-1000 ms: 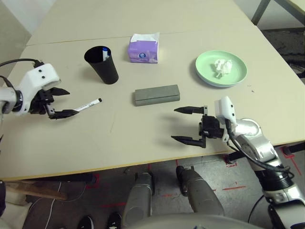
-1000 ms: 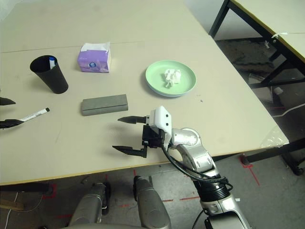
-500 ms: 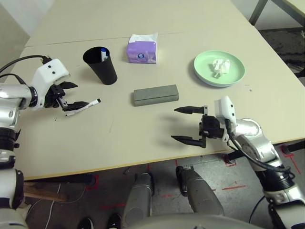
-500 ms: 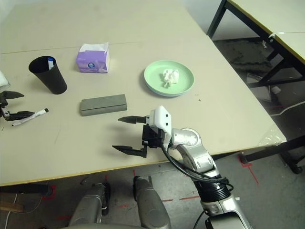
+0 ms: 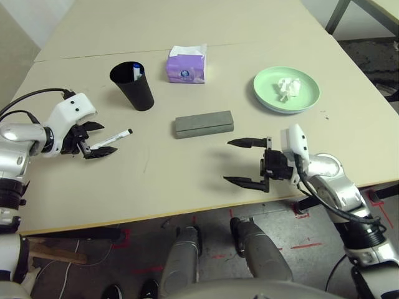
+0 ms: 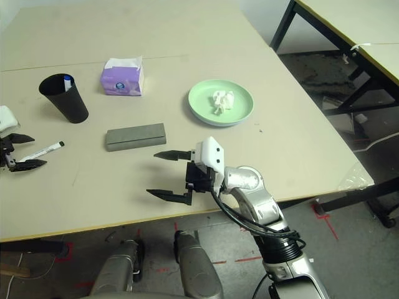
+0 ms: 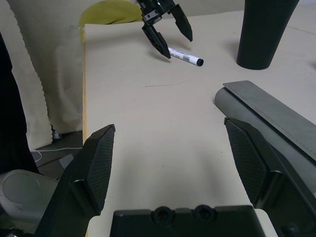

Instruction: Organize and tidy the items on the table.

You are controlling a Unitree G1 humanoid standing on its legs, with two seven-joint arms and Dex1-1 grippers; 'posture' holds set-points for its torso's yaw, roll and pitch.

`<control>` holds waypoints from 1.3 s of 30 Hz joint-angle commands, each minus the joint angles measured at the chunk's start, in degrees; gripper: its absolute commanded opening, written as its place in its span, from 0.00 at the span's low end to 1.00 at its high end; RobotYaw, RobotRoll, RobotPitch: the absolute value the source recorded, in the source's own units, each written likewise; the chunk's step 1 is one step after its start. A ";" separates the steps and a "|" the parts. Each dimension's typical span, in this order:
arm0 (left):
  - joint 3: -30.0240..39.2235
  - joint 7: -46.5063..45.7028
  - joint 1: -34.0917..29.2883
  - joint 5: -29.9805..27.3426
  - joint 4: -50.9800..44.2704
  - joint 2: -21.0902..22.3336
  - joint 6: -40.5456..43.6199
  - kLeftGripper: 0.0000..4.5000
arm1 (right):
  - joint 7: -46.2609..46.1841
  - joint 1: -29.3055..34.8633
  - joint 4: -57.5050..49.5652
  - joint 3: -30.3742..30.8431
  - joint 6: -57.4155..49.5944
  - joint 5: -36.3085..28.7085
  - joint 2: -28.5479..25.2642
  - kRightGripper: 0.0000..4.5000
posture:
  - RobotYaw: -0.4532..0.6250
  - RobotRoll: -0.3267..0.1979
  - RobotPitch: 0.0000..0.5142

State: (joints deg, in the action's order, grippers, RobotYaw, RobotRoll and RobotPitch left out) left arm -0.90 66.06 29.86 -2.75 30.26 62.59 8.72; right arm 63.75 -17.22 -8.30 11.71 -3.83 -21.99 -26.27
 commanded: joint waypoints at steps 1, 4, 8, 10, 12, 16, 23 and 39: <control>-0.09 -0.84 0.61 1.27 0.99 -0.22 -0.43 0.99 | 0.06 0.15 -1.08 0.11 -0.50 -0.08 -0.37 1.00 | 0.28 0.62 0.41; -0.28 -1.49 1.73 1.87 1.94 -0.95 -0.54 0.99 | -0.05 0.14 -1.16 0.18 -0.62 -0.03 -0.28 1.00 | 0.28 0.62 0.41; -0.79 -1.95 3.00 2.65 3.69 -1.70 -1.14 0.99 | -0.21 0.04 -1.32 0.24 -0.86 -0.05 -0.20 1.00 | 0.28 0.62 0.41; -0.95 -2.15 3.47 2.93 4.55 -1.99 -1.50 0.99 | -0.30 -0.04 -1.46 0.24 -1.02 -0.07 -0.20 1.00 | 0.28 0.62 0.41; -0.93 -2.15 3.78 3.31 5.22 -2.33 -1.83 0.99 | -0.38 -0.10 -1.64 0.21 -1.21 -0.09 -0.22 1.00 | 0.28 0.62 0.41; -0.94 -2.20 3.86 4.02 6.55 -2.76 -2.66 0.99 | -0.52 -0.18 -2.09 0.10 -1.58 -0.20 -0.29 1.00 | 0.27 0.62 0.41; -0.69 -2.10 3.86 4.19 7.89 -3.09 -3.25 0.99 | -0.53 -0.15 -2.66 -0.09 -1.96 -0.41 -0.54 1.00 | 0.28 0.62 0.41; 0.74 -1.76 4.74 2.48 9.24 -3.86 -3.80 0.22 | -1.05 -2.13 -4.24 -0.74 -3.27 -1.29 -0.54 1.00 | 0.28 0.62 0.38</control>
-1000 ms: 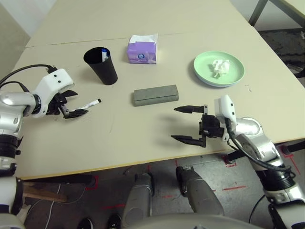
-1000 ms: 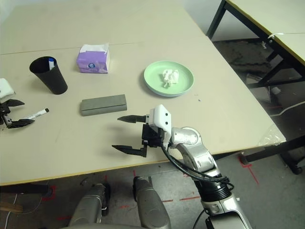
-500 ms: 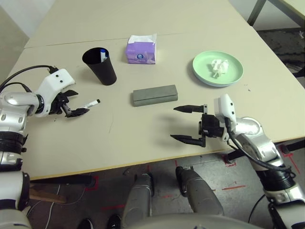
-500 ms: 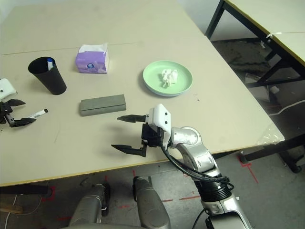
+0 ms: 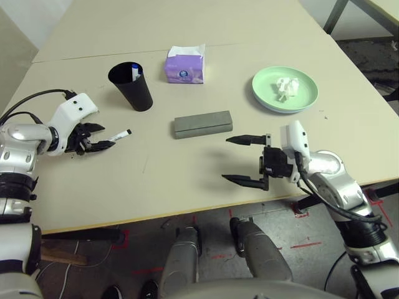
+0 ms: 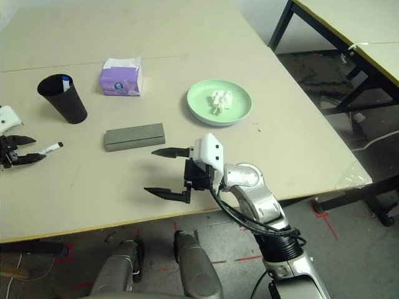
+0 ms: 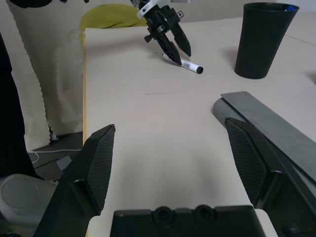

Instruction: Organize and tidy the items on the table.

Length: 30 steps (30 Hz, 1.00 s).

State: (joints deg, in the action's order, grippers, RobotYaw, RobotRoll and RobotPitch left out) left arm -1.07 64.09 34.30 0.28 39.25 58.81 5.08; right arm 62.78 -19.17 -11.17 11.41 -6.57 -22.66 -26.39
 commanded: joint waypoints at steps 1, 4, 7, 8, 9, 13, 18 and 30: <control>1.12 0.29 0.40 -0.83 0.09 -0.07 -0.02 0.14 | -0.11 -0.35 -1.45 -0.47 -0.56 -0.63 -0.40 1.00 | 0.28 0.62 0.38; 1.39 0.34 0.57 -1.28 -0.37 0.09 0.35 0.01 | -0.04 -0.80 -1.34 -0.57 -0.59 -0.65 -0.37 1.00 | 0.28 0.62 0.37; 1.53 0.36 0.41 -1.40 -0.70 0.21 0.52 0.01 | 0.26 -1.05 -0.83 -0.48 -0.28 -0.43 -0.39 1.00 | 0.29 0.62 0.36; 1.61 0.42 0.27 -1.45 -0.83 0.25 0.61 0.01 | 0.37 -1.09 -0.68 -0.41 -0.18 -0.35 -0.40 1.00 | 0.29 0.62 0.36; 1.69 0.50 0.10 -1.46 -0.91 0.35 0.64 0.01 | 0.45 -1.13 -0.54 -0.37 -0.11 -0.31 -0.38 1.00 | 0.29 0.62 0.36; 1.89 0.79 -0.15 -1.29 -0.80 0.71 0.62 0.01 | 0.49 -1.08 -0.35 -0.21 0.06 -0.10 -0.17 1.00 | 0.29 0.62 0.36; 2.84 0.02 3.50 -1.86 0.05 0.18 1.30 0.05 | 0.28 -0.69 -0.28 0.06 0.23 0.24 0.07 1.00 | 0.28 0.62 0.37; -1.15 1.18 12.77 3.58 10.83 0.43 -4.76 0.90 | -0.42 -1.07 0.36 0.52 0.61 0.98 1.05 1.00 | 0.28 0.62 0.37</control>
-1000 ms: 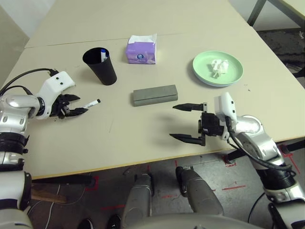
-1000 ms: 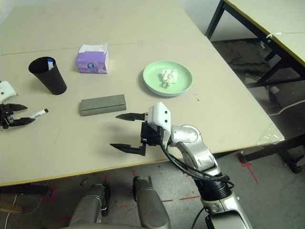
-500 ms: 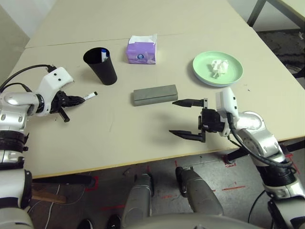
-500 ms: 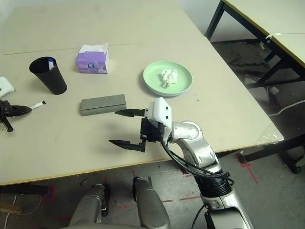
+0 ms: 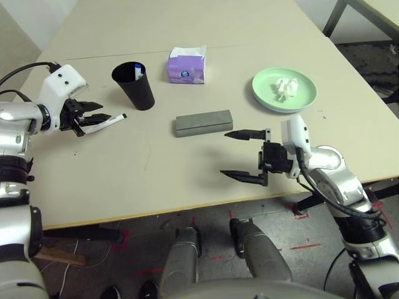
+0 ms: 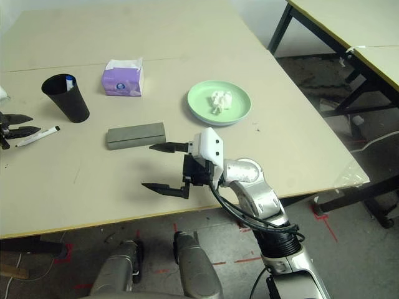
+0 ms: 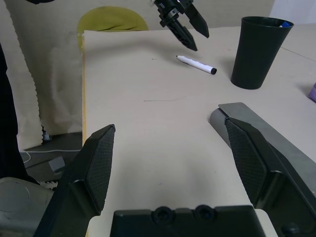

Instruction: Organize and tidy the items on the table.

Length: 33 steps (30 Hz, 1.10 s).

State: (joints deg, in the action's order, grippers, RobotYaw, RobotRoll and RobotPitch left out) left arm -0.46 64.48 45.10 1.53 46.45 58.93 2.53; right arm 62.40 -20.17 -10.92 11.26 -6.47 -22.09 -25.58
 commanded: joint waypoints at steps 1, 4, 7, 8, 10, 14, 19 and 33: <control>-2.50 0.88 2.94 3.15 5.09 0.25 -3.07 0.99 | -0.08 -0.12 0.15 0.63 0.51 0.43 0.27 1.00 | 0.28 0.62 0.37; -4.63 1.38 5.89 5.55 9.41 0.10 -5.39 0.99 | -0.16 -0.06 0.13 0.55 0.53 0.47 0.29 1.00 | 0.27 0.62 0.37; -6.75 2.10 9.44 8.05 13.70 0.00 -7.15 0.99 | -0.22 0.20 0.01 0.57 0.50 0.44 0.30 1.00 | 0.27 0.62 0.38; -7.46 2.22 10.84 8.96 15.28 0.01 -7.65 0.99 | -0.20 0.29 -0.01 0.61 0.52 0.45 0.27 1.00 | 0.27 0.62 0.38; -8.65 2.28 13.44 10.75 18.27 0.00 -8.33 0.99 | -0.15 0.44 -0.03 0.64 0.55 0.43 0.21 1.00 | 0.27 0.62 0.38; -10.39 2.55 17.49 13.55 23.22 -0.31 -8.67 0.99 | -0.18 0.55 -0.04 0.62 0.55 0.38 0.14 1.00 | 0.27 0.62 0.38; -11.12 3.85 21.39 15.47 27.72 -1.06 -6.07 0.99 | -0.23 0.86 -0.62 0.62 0.27 0.13 -0.02 1.00 | 0.27 0.62 0.41; -4.87 -2.50 20.80 12.51 30.56 -0.52 -3.19 0.91 | -1.86 3.20 -3.67 0.02 -1.16 -0.17 -1.32 1.00 | 0.24 0.62 0.43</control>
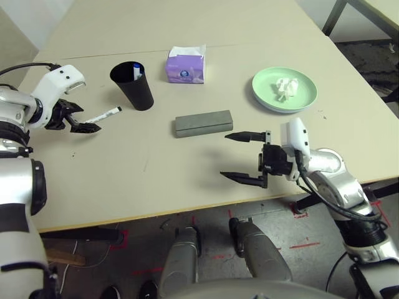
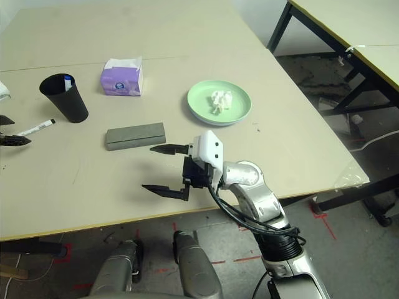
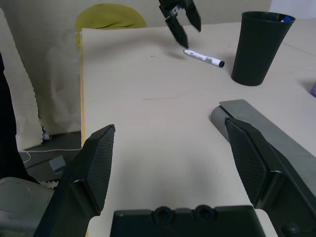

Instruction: Organize and tidy the items on the table.

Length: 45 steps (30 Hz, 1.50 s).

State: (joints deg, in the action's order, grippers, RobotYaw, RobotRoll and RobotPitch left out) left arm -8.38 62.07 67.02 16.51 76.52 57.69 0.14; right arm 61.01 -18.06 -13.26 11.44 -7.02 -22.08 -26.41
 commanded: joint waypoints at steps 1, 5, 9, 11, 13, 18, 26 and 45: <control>4.02 0.32 -1.40 -3.28 0.32 0.64 -0.89 0.86 | -0.61 1.18 -1.40 -0.16 -0.63 -0.19 -0.50 1.00 | 0.24 0.62 0.43; 10.88 -1.55 -4.72 -9.33 -0.43 0.69 -0.77 0.56 | -0.72 1.08 -0.93 0.31 -0.42 -0.18 -0.15 1.00 | 0.26 0.62 0.43; 15.67 -6.43 -7.88 -13.09 -1.31 0.51 -0.77 0.24 | -0.56 -0.10 -0.01 0.53 -0.28 -0.13 0.29 1.00 | 0.28 0.62 0.41; 17.40 -9.05 -8.95 -14.47 -1.72 0.15 -0.69 0.08 | -0.48 -0.41 0.21 0.49 -0.26 -0.13 0.38 1.00 | 0.28 0.62 0.41; 18.70 -11.54 -10.05 -15.56 -1.94 -0.29 -0.81 0.01 | -0.42 -0.51 0.29 0.48 -0.19 -0.06 0.39 1.00 | 0.28 0.62 0.41; 20.77 -16.47 -12.02 -17.47 -2.21 -2.66 -0.77 0.01 | -0.62 -0.23 -0.11 0.35 -0.22 -0.01 0.24 1.00 | 0.28 0.62 0.39; 22.07 -17.53 -13.64 -19.21 -2.10 -6.89 0.88 0.01 | -2.23 0.20 -1.64 0.14 -0.77 -0.05 0.35 1.00 | 0.25 0.62 0.39; 18.66 -14.07 -13.41 -17.10 -3.12 -3.93 9.82 0.01 | -4.09 -3.76 -2.27 -1.48 -1.70 -0.93 0.69 1.00 | 0.25 0.62 0.37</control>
State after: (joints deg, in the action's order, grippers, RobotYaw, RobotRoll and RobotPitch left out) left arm 11.12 48.09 54.63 -1.63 73.79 53.09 8.77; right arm 57.05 -21.69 -15.02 10.01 -8.29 -22.59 -25.91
